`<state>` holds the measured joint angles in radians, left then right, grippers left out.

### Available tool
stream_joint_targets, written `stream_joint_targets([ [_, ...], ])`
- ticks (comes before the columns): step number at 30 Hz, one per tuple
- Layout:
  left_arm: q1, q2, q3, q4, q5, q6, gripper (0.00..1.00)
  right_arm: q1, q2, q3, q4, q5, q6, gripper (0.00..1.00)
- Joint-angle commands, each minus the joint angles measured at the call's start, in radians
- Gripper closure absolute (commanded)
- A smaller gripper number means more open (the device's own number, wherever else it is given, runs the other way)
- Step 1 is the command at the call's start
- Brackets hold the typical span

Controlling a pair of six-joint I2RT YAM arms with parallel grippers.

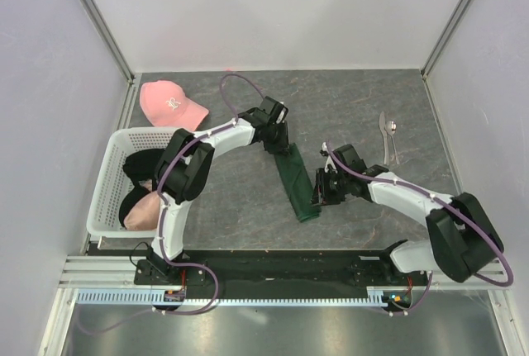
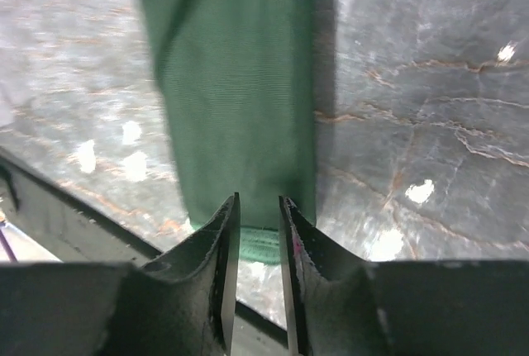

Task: Fold the napkin into a case and place the utensils inside
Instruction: Smooth out the smaller rectangle-folded napkin at the center of the board.

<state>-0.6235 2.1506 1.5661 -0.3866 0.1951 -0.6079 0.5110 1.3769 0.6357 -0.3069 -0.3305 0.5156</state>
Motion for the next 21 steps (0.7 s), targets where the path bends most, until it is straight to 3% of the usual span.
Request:
stream_joint_targets([
  [1,-0.008,-0.124,-0.032,-0.005,0.036,0.028,0.73,0.007,-0.104,0.068,-0.07,0.001,-0.025,0.66],
  [6,-0.021,-0.104,-0.052,0.061,0.075,-0.01,0.73,0.043,-0.093,-0.007,0.076,-0.129,0.079,0.65],
  [13,-0.016,0.041,0.02,0.057,0.015,0.006,0.73,0.055,0.027,-0.139,0.265,-0.171,0.119,0.67],
  [21,-0.01,-0.024,0.06,0.009,0.013,0.057,0.65,0.054,-0.036,-0.074,0.179,-0.154,0.118,0.66],
])
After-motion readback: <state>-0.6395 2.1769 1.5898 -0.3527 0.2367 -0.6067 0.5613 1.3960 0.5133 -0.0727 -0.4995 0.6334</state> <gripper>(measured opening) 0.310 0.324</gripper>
